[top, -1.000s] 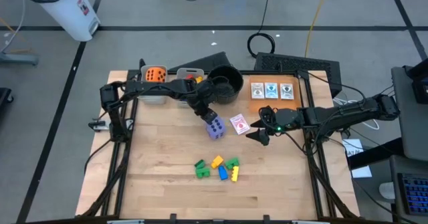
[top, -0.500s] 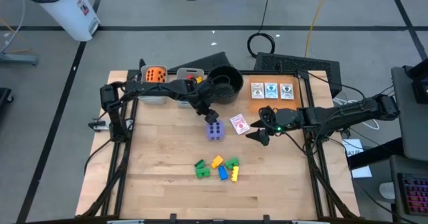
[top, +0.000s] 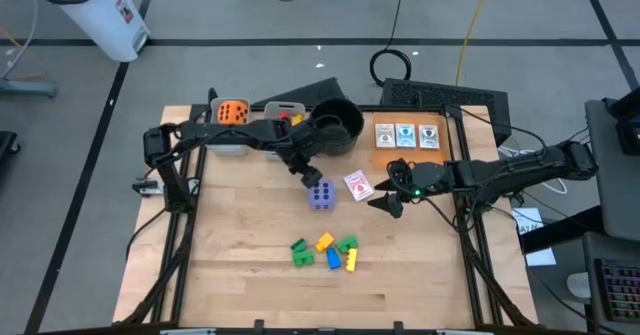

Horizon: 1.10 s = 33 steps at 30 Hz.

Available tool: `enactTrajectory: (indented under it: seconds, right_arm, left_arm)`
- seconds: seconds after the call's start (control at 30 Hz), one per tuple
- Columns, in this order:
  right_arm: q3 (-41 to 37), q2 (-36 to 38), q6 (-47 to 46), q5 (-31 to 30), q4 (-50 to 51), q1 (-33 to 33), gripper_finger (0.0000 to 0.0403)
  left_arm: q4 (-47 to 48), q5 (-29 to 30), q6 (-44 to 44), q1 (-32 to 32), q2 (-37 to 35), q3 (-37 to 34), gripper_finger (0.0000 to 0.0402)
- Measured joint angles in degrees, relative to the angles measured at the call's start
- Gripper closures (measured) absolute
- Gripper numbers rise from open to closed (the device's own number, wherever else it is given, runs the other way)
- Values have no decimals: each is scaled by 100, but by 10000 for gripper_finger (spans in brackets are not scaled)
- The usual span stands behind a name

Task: Pick & Place Toys
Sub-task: Put the purple die into the left gray bin

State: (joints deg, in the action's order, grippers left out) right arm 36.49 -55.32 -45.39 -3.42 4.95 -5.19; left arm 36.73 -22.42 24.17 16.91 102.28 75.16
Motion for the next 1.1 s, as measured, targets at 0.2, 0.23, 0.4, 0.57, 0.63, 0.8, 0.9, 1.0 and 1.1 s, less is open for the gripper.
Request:
enactTrajectory:
  seconds: [0.2, 0.23, 0.4, 0.57, 0.63, 0.8, 0.9, 1.0, 1.1]
  right_arm:
    - [0, -1, -24, 0, -2, 0, 28]
    - [1, -1, -23, 0, -2, 0, 28]
    - [0, -1, -31, 0, 0, 0, 28]
    - [1, -1, -42, -1, 0, 0, 28]
    - [0, -1, -42, 0, 0, 0, 28]
    - [0, -1, -42, 0, 0, 0, 28]
    - [0, -1, -43, 0, 0, 0, 28]
    - [0, -1, -42, 0, 0, 0, 28]
    - [0, -1, -35, 0, 0, 0, 28]
  left_arm:
    - [108, 502, 309, -361, -182, 0, 128]
    - [95, 503, 364, -425, -202, 0, 128]
    - [-18, 724, 865, -754, -225, 0, 128]
    - [-3, 1165, 1835, -993, -227, 0, 128]
    - [49, 1430, 2219, -1044, -227, 0, 128]
    - [224, 1722, 3011, -1105, -219, 0, 128]
    - [225, 1850, 3187, -1126, -209, 0, 128]
    - [225, 1780, 3195, -1107, -209, 0, 128]
    - [225, 1758, 3215, -1098, -209, 0, 128]
